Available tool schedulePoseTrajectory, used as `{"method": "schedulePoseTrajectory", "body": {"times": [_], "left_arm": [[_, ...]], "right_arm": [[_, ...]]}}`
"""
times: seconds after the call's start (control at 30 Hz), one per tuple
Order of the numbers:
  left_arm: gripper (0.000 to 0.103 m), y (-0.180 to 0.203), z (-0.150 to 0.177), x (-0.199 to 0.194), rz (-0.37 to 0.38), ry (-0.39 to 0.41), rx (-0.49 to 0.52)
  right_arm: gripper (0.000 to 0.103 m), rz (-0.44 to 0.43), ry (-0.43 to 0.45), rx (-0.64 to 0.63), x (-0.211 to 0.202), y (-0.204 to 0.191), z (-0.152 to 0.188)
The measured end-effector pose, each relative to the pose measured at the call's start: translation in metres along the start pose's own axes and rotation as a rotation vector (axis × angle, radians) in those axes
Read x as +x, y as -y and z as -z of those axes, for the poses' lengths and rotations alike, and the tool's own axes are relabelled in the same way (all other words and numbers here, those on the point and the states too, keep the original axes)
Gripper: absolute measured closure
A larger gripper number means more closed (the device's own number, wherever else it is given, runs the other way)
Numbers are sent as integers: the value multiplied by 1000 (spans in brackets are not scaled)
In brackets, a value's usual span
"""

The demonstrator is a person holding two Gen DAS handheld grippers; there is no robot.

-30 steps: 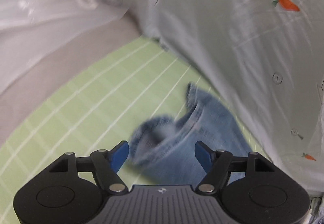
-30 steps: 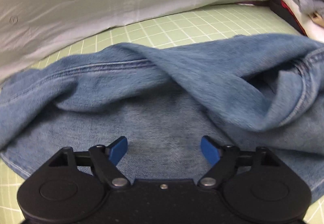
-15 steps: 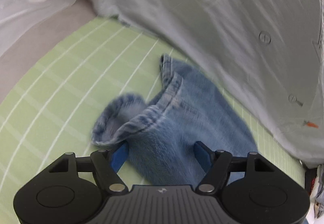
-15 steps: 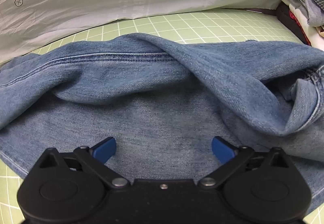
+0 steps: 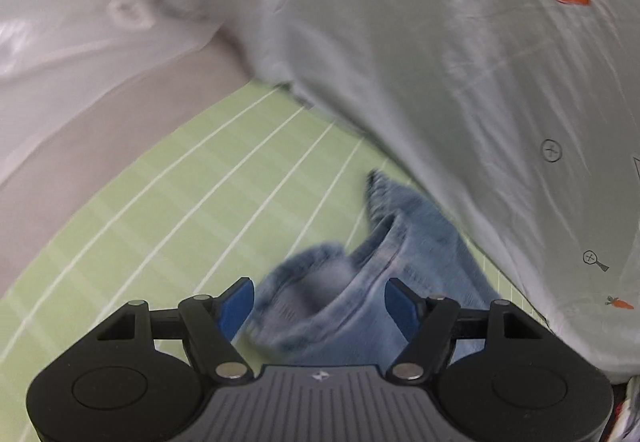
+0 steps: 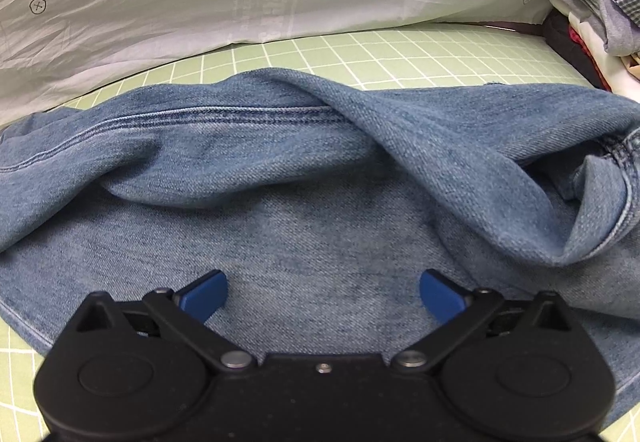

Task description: Fold clothes

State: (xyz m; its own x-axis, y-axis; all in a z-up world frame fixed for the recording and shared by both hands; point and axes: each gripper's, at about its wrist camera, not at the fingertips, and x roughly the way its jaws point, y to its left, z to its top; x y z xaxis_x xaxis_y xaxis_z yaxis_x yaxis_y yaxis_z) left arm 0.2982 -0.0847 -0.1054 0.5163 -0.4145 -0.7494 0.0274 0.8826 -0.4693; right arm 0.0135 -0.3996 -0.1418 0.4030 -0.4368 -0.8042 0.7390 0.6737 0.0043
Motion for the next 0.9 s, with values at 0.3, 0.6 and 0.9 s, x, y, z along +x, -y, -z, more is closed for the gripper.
{"method": "schedulePoseTrajectory", "body": {"times": [0.3,0.6,0.9], "left_arm": [[65,-15,18,14,82,-88,-193],[95,41,-18,25,248,12,-41],[34,50,5,52,118,-101,81]], "right_arm": [[0,7,8,9,1,-1,-1],[0,0,16,1,2,1,1],[0,-3,34,-4,-8,9,14]]}}
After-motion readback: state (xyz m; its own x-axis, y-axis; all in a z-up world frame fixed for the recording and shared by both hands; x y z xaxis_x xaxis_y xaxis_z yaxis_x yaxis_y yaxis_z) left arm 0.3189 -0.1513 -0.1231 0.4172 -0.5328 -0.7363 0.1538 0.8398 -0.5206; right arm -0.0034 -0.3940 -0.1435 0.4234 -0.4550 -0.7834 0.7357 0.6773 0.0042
